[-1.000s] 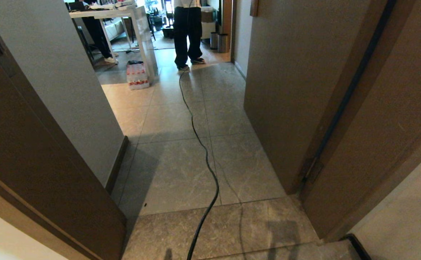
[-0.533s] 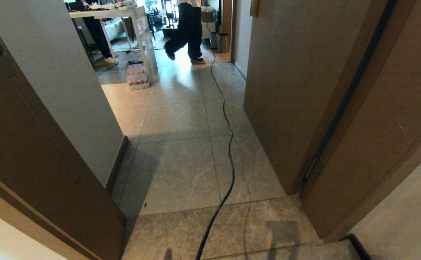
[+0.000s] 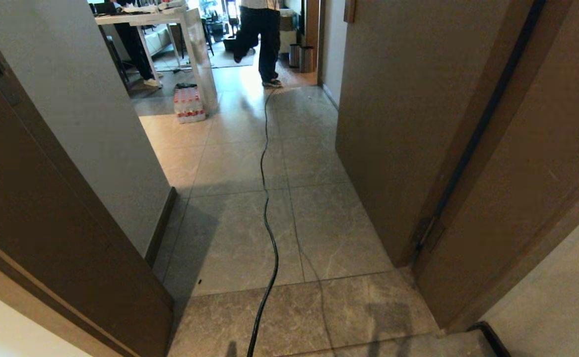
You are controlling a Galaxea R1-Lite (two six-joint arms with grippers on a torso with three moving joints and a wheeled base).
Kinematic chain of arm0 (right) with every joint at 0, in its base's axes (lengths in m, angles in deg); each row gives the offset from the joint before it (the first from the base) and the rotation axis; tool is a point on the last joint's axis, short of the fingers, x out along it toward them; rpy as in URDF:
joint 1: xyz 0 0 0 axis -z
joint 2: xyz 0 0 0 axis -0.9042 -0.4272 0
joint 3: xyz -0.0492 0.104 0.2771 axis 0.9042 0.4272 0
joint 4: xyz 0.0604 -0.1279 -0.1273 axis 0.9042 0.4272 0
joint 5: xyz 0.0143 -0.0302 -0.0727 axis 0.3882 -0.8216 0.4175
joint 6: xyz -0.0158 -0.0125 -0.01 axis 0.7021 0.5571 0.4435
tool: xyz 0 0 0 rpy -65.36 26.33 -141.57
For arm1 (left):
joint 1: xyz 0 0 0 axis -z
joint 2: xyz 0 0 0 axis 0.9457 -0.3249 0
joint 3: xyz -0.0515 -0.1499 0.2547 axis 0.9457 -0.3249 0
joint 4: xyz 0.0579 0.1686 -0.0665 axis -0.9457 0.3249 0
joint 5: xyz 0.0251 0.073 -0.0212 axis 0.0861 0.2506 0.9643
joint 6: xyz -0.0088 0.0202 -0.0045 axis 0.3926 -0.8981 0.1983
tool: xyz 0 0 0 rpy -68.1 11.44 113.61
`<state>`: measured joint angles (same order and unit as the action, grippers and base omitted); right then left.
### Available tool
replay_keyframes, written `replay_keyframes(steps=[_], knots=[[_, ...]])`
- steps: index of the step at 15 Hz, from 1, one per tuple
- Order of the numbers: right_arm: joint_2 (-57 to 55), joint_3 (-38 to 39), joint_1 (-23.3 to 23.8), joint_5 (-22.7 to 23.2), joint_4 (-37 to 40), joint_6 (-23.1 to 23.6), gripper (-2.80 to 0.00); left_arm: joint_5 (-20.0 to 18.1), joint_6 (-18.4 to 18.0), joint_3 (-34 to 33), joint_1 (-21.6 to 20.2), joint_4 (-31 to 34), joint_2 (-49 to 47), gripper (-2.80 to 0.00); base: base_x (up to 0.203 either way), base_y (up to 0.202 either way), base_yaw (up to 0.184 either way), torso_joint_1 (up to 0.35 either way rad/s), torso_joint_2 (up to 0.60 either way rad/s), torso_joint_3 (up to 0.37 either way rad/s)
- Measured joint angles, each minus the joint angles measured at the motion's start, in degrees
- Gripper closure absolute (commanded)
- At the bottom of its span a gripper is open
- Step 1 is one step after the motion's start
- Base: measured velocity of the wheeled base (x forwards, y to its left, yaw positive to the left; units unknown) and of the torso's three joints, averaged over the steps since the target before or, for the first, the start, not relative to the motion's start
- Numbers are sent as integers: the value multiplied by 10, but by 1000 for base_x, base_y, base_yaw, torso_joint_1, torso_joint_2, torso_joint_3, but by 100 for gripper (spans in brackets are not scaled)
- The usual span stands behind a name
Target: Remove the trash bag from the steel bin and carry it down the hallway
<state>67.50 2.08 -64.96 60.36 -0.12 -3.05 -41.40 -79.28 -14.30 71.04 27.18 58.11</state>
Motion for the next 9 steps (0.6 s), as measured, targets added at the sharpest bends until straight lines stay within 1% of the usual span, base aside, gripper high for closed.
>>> replay_keyframes(steps=[5,6,9], knots=[[0,0,0,0,0,0,0,1,-3,0,0,0,0,0,0,0,0,0,0,0],[0,0,0,0,0,0,0,1,-3,0,0,0,0,0,-65,0,-2,7,2,2],[0,0,0,0,0,0,0,0,-1,0,0,1,0,0,-181,0,3,2,4,0]])
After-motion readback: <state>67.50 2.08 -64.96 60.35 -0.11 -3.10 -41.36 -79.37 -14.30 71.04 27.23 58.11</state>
